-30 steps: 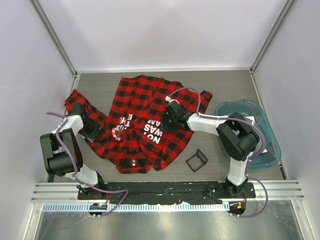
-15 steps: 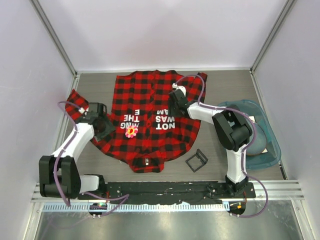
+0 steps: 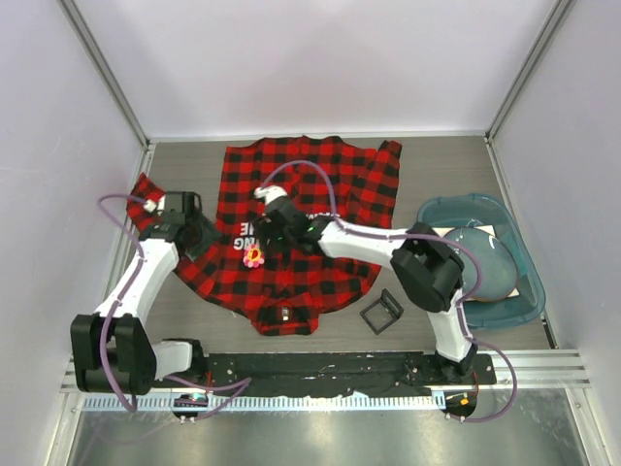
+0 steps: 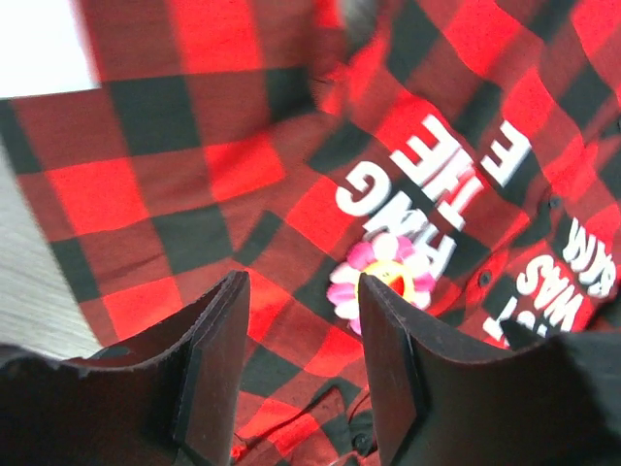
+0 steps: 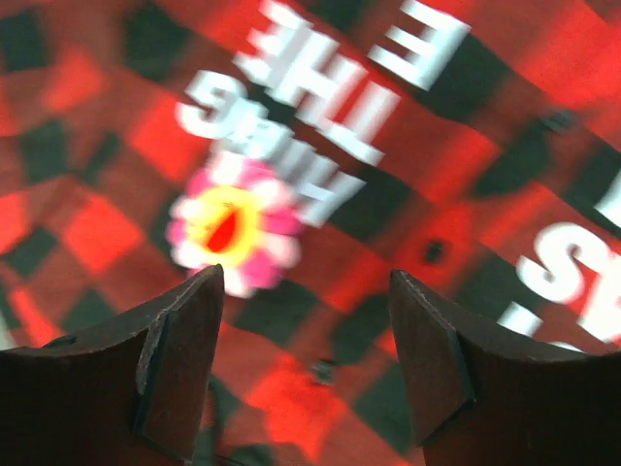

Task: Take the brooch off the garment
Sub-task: Pick up the brooch from the flattened clothing.

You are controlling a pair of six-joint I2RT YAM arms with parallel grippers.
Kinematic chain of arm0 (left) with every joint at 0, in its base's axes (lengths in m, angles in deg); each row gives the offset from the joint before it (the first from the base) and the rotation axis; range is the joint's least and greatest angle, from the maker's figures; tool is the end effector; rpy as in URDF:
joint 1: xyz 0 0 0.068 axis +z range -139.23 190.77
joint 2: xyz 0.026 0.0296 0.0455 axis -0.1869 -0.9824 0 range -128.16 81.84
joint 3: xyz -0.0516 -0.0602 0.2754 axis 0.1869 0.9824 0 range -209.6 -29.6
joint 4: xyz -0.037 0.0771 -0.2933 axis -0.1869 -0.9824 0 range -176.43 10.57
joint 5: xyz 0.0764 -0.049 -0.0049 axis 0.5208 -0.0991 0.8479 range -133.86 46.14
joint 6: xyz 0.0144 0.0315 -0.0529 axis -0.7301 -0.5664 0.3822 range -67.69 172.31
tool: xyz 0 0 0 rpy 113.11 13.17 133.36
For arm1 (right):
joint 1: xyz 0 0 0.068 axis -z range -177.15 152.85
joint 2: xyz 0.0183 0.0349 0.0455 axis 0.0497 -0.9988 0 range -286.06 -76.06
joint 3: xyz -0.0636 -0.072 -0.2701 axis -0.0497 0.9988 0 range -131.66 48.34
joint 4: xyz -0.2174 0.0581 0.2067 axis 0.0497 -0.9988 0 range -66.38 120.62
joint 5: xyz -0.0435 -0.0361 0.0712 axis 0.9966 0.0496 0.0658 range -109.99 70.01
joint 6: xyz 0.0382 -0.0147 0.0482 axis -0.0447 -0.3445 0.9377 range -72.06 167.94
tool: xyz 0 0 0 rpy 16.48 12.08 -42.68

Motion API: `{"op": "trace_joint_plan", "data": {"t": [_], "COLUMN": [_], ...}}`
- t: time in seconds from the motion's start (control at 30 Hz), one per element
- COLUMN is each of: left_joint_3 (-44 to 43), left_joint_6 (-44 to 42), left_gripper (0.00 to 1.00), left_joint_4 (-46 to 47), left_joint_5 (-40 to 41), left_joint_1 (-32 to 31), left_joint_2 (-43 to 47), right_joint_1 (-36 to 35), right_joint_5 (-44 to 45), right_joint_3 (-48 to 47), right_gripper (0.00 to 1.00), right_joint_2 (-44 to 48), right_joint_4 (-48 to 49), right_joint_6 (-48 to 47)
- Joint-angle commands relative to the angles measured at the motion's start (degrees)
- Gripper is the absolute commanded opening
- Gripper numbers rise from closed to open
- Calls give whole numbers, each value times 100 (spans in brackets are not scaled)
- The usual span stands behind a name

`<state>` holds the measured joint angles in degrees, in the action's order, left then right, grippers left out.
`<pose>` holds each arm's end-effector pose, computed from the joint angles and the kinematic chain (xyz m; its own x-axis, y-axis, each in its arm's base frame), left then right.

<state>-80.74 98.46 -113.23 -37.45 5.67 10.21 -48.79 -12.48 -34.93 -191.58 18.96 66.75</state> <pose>0.2972 -0.0210 0.2324 -0.5772 -0.6681 -0.4696 -0.5671 0.7417 -0.3581 0.3192 0.3933 0.1750 -0.6392 -0.2928 -0.7111 -0.5418 0.8277 0.1462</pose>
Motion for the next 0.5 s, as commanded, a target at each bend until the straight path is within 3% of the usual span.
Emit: {"op": "trace_joint_plan", "data": {"t": [0.0, 0.1, 0.33, 0.47], "left_joint_3": [550, 753, 1026, 1176], "left_joint_6": [685, 623, 571, 535], "left_gripper": [52, 52, 53, 52], "left_joint_4": [260, 374, 497, 594], "left_joint_5": [-577, -1105, -1477, -1415], "left_joint_1": [931, 1345, 1662, 1767], "left_joint_2": [229, 107, -517, -623], "right_joint_1": [-575, -926, -1085, -1094], "right_joint_5": [820, 1234, 1131, 989], "right_joint_3": [-707, -1067, -1359, -1351], "right_gripper": [73, 73, 49, 54], "right_joint_2": [-478, -743, -1218, -1358], "right_joint_4": [639, 569, 595, 673], "right_joint_6": [-866, -1509, -1854, -1854]}}
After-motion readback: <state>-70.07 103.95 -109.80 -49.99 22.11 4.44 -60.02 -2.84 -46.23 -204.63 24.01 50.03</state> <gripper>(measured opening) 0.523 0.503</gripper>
